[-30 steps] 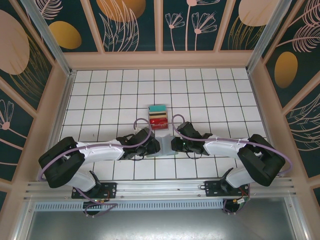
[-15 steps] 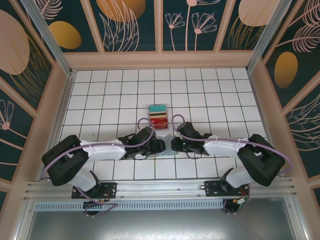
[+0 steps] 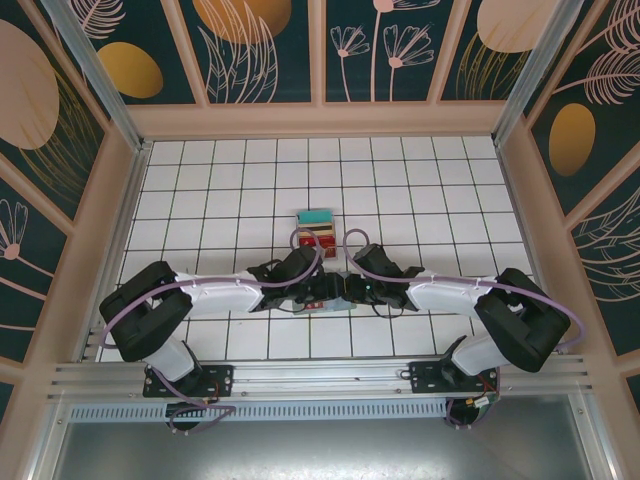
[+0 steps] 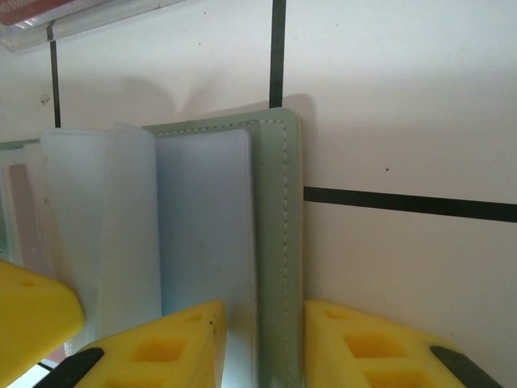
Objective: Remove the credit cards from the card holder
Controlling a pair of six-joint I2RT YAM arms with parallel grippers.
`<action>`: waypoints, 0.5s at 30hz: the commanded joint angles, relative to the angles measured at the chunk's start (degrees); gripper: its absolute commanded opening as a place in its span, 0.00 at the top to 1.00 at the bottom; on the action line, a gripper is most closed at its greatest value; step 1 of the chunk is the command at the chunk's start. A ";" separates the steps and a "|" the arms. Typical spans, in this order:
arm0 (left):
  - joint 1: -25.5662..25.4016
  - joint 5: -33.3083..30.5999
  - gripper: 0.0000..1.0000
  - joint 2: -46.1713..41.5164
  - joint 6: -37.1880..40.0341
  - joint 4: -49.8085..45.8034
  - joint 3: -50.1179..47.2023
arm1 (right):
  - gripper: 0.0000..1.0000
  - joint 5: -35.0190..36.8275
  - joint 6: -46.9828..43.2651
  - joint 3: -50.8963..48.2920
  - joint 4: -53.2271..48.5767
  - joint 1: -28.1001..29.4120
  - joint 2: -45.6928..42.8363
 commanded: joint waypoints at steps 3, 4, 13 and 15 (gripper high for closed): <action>-0.48 4.00 0.46 -0.68 1.51 5.31 3.07 | 0.66 2.67 1.63 -0.45 -1.34 0.53 -1.48; -0.51 4.36 0.47 -0.99 1.42 5.59 3.07 | 0.66 3.72 1.91 -0.46 -2.12 0.29 -2.27; -0.50 6.17 0.48 -1.66 1.13 7.11 3.74 | 0.59 8.39 3.52 -2.60 -5.91 -4.60 -12.93; -0.47 6.80 0.48 -1.68 1.10 7.62 4.21 | 0.59 7.64 3.41 -2.88 -6.13 -5.55 -13.97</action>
